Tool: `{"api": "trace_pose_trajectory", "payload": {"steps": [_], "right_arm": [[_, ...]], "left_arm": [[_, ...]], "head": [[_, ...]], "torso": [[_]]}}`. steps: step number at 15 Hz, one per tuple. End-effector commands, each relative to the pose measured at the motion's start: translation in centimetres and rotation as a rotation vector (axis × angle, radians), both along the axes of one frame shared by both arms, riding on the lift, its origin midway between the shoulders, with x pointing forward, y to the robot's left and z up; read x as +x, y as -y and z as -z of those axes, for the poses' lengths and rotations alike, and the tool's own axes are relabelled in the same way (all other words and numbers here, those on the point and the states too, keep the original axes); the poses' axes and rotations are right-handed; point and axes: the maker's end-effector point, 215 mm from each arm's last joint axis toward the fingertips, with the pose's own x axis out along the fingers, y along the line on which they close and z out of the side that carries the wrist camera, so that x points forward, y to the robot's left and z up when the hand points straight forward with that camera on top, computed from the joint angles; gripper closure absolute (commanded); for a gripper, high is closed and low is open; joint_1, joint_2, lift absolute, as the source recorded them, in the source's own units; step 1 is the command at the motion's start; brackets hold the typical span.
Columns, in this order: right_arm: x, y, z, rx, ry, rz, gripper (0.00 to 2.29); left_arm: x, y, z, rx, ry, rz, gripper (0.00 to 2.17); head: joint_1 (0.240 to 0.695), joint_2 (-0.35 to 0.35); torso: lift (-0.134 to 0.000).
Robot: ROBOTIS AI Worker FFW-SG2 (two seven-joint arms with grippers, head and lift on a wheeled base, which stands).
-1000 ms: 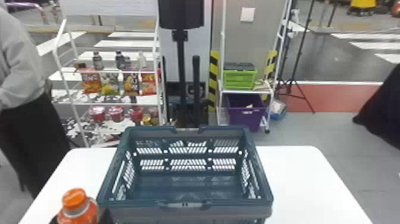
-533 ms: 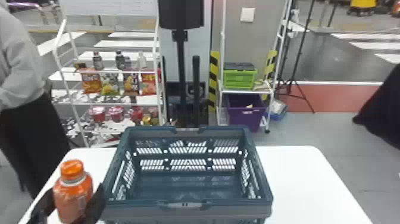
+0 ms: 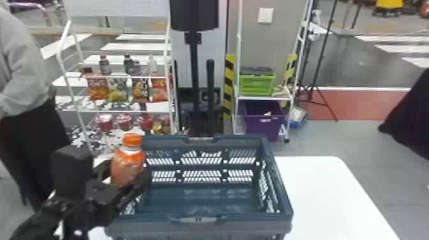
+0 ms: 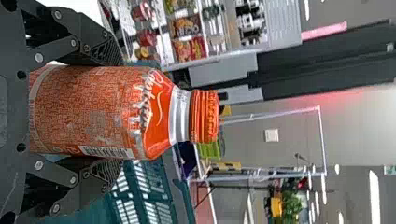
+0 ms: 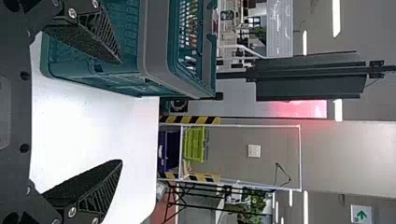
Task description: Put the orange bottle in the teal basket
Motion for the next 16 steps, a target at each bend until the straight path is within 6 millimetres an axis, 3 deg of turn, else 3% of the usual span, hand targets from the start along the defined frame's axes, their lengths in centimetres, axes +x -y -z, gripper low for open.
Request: {"api": "trace_pose_trajectory", "payload": {"steps": [1, 6, 9, 10, 16], "right_arm": [[-0.1, 0.1, 0.2, -0.004, -0.004, 0.006, 0.14], [-0.6, 0.4, 0.8, -0.008, -0.02, 0.022, 0.14], [-0.8, 0.8, 1.3, -0.011, -0.026, 0.034, 0.14], [-0.9, 0.9, 1.5, -0.01, -0.029, 0.036, 0.14], [-0.9, 1.0, 2.0, -0.01, -0.029, 0.042, 0.14]], "left_arm": [[2.9, 3.6, 0.3, 0.03, -0.012, 0.098, 0.52], [9.1, 12.6, 5.0, 0.134, -0.133, 0.427, 0.52], [10.0, 14.8, 7.6, 0.206, -0.257, 0.601, 0.52], [10.1, 15.3, 8.7, 0.226, -0.297, 0.637, 0.52], [9.8, 14.4, 17.5, 0.338, -0.538, 0.7, 0.52]], "head": [[0.499, 0.0], [0.499, 0.0], [0.499, 0.0], [0.499, 0.0], [0.499, 0.0]], "torso": [[0.0], [0.0], [0.0], [0.0], [0.0]]}}
